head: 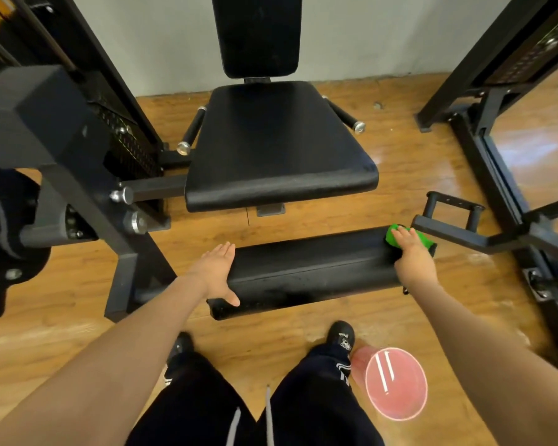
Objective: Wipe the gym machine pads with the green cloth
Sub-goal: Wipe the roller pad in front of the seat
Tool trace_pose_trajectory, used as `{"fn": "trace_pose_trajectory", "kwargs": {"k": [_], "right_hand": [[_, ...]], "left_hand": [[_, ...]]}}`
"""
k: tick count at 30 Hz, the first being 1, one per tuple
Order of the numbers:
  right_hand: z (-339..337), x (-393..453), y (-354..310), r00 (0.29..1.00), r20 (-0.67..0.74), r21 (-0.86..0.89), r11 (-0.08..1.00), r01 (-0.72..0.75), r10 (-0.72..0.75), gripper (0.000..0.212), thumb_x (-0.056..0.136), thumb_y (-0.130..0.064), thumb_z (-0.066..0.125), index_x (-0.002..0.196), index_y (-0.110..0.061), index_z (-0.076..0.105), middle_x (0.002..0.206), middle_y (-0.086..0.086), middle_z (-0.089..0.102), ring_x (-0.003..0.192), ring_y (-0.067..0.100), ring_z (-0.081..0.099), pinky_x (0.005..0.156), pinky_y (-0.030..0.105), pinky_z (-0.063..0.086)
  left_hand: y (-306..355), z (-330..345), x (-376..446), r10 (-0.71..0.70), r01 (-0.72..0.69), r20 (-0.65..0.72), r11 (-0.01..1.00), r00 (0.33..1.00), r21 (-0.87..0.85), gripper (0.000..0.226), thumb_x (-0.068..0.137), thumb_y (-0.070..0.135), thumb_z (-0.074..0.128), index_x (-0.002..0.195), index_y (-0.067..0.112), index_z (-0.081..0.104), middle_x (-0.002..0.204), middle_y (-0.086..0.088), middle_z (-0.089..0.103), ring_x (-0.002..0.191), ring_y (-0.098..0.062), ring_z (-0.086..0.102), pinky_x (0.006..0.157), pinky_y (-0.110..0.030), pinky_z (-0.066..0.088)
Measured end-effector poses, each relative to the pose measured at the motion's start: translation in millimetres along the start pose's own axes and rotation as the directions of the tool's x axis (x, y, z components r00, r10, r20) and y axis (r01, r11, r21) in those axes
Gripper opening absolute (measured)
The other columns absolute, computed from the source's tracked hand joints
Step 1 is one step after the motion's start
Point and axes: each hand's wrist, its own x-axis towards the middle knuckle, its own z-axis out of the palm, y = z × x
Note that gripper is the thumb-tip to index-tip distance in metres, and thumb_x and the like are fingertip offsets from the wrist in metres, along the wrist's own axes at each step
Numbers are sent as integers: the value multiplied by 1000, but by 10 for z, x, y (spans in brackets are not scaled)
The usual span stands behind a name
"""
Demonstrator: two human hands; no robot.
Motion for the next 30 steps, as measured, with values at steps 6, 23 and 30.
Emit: {"fn": "trace_pose_trajectory", "kwargs": {"k": [6,23,30], "right_hand": [[331,-327,-90,981,-185,111,993,-35,55,74,82,17,47,147,-14,28,156,0,17,145,18,5,113,31,19],[1113,-1265,-1847,715,217,-156,699,698,-665,71,94,-8,44,150,-15,1,158,2,-4,144,20,-10,109,34,-12],[1171,-1304,-1935,520,390,-292,434,853,-760,66,98,-17,36,149,-13,-7,157,4,-13,143,22,-17,110,36,-14]], "left_hand": [[50,123,-53,-15,16,-83,1000,996,4,123,77,50,74,152,6,-14,160,-10,-17,148,-24,-15,122,-37,1],[-196,471,-395,-41,-27,-230,959,972,-283,121,75,49,77,153,12,-9,161,0,-16,148,-16,-13,122,-35,5],[-252,445,-408,-9,-47,-208,964,978,-262,128,70,48,81,153,10,-9,161,-2,-15,148,-16,-13,122,-38,6]]}}
